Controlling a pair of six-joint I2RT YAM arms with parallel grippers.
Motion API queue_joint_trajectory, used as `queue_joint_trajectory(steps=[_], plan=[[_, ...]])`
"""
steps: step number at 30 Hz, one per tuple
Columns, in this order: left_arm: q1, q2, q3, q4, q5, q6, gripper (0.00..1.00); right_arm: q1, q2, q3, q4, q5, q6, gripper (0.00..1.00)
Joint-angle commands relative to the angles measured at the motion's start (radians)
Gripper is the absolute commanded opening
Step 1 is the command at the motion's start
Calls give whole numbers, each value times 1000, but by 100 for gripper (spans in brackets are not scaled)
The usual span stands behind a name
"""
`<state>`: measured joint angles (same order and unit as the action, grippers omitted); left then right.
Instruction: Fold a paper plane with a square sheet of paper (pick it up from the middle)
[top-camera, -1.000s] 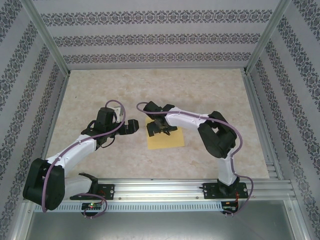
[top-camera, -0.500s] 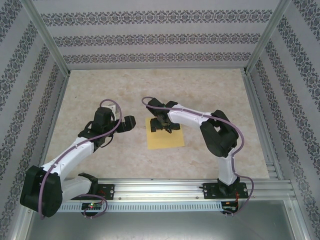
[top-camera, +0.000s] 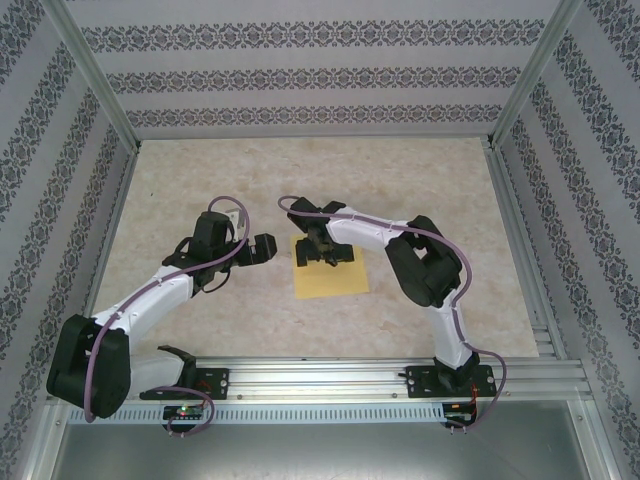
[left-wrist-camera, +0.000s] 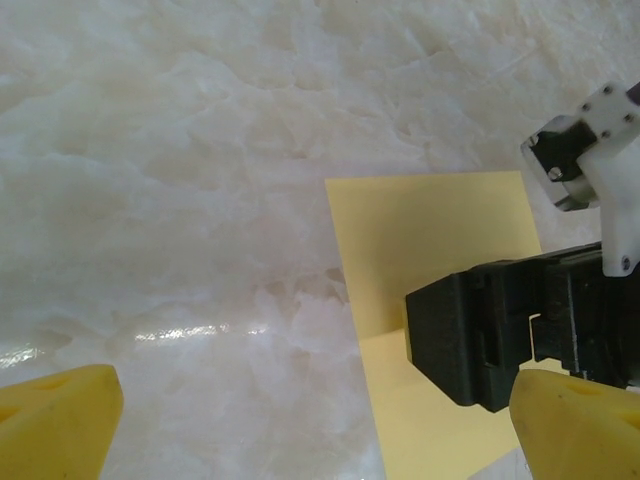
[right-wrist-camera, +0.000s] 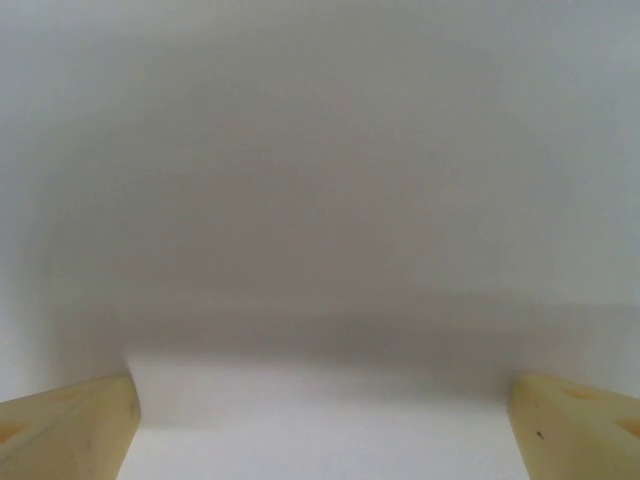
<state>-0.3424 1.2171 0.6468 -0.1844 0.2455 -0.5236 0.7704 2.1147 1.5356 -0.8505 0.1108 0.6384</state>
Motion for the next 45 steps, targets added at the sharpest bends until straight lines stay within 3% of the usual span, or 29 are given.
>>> queue_joint_trajectory(steps=[1,27,34,39,42,45], plan=[[2,3,31,-21,12,33,100,3,60,-14,-2,-27,9,96],[1,2,39,-31,37,29,100,-3,35,-11,-11,-38,0,88],[2,2,39,-37,36,25,100,0,-16,11,-27,-35,0,75],[1,2,54,-55,33,18,100,0,-96,8,-19,-53,5,55],[1,-1,70,-83,31,18,100,-2,-152,-3,-7,-68,22,49],[0,-7,88,-117,21,19,100,-11,-225,-46,63,-135,47,44]])
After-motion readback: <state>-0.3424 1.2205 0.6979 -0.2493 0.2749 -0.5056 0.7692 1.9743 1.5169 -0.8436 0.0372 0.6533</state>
